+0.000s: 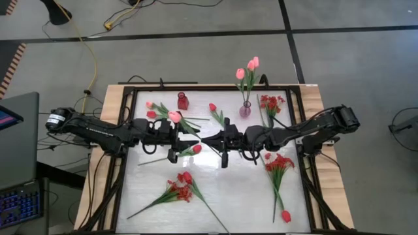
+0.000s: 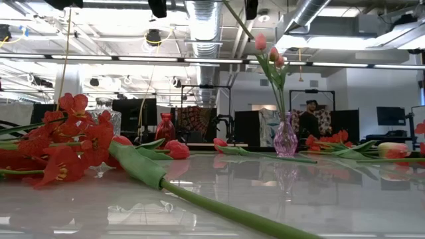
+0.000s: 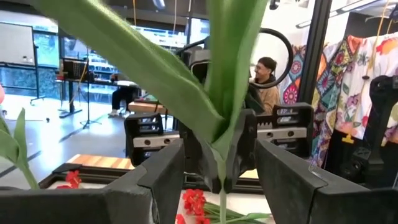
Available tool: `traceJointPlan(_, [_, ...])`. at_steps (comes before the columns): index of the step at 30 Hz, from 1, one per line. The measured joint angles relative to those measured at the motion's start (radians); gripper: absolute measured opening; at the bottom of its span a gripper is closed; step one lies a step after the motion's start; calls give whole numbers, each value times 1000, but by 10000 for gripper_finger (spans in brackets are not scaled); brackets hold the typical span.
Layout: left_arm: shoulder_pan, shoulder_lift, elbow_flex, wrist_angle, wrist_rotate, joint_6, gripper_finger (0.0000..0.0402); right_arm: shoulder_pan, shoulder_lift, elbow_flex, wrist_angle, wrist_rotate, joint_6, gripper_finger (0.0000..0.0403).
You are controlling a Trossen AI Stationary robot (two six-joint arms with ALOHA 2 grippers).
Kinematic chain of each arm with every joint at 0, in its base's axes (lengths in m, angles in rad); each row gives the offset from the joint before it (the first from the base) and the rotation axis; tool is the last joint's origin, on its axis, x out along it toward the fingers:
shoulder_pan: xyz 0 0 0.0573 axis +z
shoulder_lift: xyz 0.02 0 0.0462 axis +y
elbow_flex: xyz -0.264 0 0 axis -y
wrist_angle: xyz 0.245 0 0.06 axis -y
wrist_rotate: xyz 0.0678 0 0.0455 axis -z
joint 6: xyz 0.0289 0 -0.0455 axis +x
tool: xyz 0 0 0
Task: Sort flowers into vase by color
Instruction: Put the pink tulip into the purple vase
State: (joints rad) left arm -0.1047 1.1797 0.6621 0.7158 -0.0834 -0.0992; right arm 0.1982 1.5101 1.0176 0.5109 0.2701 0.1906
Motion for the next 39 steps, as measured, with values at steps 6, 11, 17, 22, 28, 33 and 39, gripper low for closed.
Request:
traceJointPlan(6, [0,0,0,0,-1,9,146,-4,0,0,5,-8,-5,23])
traceJointPlan(11, [1,0,0,0,-1,29,94,-4,0,0,5,-13,-5,23])
traceJointPlan(17, [1,0,0,0,28,39,24,-5,0,0,5,-33,3,28])
traceJointPlan(22, [1,0,0,-1,45,38,6,-4,0,0,0,-37,7,54])
traceJointPlan(28, [1,1,0,-26,46,28,2,-4,0,0,-21,-67,-4,93])
traceJointPlan(33, [0,0,0,-89,49,0,1,-5,0,0,-52,-109,-5,141])
traceJointPlan(39, [1,0,-1,-141,48,-28,0,-5,0,0,-120,-115,22,214])
